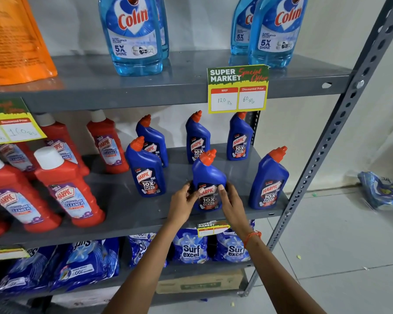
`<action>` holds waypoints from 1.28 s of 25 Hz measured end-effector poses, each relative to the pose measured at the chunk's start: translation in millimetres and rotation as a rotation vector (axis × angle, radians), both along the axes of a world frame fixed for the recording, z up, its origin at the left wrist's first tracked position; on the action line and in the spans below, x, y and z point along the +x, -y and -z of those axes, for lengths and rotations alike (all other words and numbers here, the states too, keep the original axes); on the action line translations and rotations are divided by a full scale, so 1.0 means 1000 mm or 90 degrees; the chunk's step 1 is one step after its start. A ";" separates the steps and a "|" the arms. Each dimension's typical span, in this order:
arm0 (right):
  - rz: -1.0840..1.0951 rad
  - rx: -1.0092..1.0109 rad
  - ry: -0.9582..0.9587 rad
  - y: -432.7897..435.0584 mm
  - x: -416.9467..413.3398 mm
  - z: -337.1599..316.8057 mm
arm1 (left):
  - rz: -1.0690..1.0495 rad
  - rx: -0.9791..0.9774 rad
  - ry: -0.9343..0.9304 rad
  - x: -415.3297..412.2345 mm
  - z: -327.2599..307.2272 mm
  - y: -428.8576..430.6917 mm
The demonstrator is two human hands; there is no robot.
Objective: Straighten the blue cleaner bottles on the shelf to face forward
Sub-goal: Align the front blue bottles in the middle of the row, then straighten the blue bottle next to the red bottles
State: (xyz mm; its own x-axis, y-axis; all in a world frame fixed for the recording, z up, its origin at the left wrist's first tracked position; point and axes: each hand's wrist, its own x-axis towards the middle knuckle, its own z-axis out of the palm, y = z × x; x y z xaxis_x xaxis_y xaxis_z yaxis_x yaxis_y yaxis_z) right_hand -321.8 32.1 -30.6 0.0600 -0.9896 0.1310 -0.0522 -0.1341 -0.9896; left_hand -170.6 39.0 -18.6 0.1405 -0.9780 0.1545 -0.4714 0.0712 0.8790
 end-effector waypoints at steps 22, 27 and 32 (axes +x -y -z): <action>-0.103 -0.062 -0.178 0.044 0.172 -0.036 | -0.169 -0.050 -0.055 0.146 -0.019 0.013; -0.159 0.001 -0.218 0.056 0.172 -0.019 | -0.089 0.041 -0.227 0.154 -0.007 0.025; -0.139 -0.054 -0.170 0.041 0.162 -0.015 | -0.099 -0.006 -0.215 0.151 -0.002 0.011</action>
State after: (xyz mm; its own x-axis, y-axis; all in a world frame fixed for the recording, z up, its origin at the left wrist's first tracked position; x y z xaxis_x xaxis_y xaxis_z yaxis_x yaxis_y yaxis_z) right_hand -159.8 -8.8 -15.8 0.3126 -0.9357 0.1638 -0.2680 -0.2523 -0.9298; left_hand -19.3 27.7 -16.6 0.3316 -0.9398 0.0822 -0.1604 0.0297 0.9866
